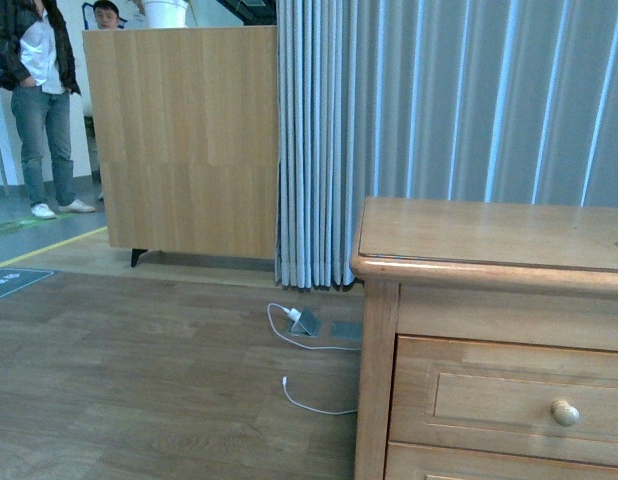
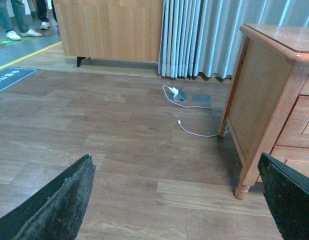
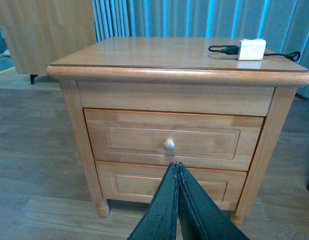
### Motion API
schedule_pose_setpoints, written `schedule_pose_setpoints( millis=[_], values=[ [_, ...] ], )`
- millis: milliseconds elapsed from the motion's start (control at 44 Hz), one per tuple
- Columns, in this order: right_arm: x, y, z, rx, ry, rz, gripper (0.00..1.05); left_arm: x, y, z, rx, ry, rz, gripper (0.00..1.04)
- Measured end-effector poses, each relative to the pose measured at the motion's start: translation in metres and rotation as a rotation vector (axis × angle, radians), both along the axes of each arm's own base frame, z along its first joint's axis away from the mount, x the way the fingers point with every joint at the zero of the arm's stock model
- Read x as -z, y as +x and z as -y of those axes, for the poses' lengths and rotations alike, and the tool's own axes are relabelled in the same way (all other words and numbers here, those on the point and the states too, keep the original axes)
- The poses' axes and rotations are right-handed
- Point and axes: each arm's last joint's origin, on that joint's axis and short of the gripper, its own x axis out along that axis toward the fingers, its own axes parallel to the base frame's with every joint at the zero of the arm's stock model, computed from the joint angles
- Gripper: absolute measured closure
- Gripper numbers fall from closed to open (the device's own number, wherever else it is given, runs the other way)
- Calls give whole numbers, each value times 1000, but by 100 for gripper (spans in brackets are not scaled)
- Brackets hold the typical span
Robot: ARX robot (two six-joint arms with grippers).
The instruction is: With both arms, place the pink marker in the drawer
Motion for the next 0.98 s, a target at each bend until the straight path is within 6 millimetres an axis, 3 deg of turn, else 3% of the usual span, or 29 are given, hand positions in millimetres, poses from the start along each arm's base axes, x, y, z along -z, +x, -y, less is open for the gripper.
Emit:
schedule_pose_setpoints(
  millis=[114,477,976],
  values=[
    [3,-10,0,0,0,-10,103,0,0,0,0,0,0,6],
    [3,-11,0,-1,0,-5,103,0,0,0,0,0,0,6],
    [3,-11,0,-1,-2,-5,14,0,0,0,0,0,0,6]
  ],
)
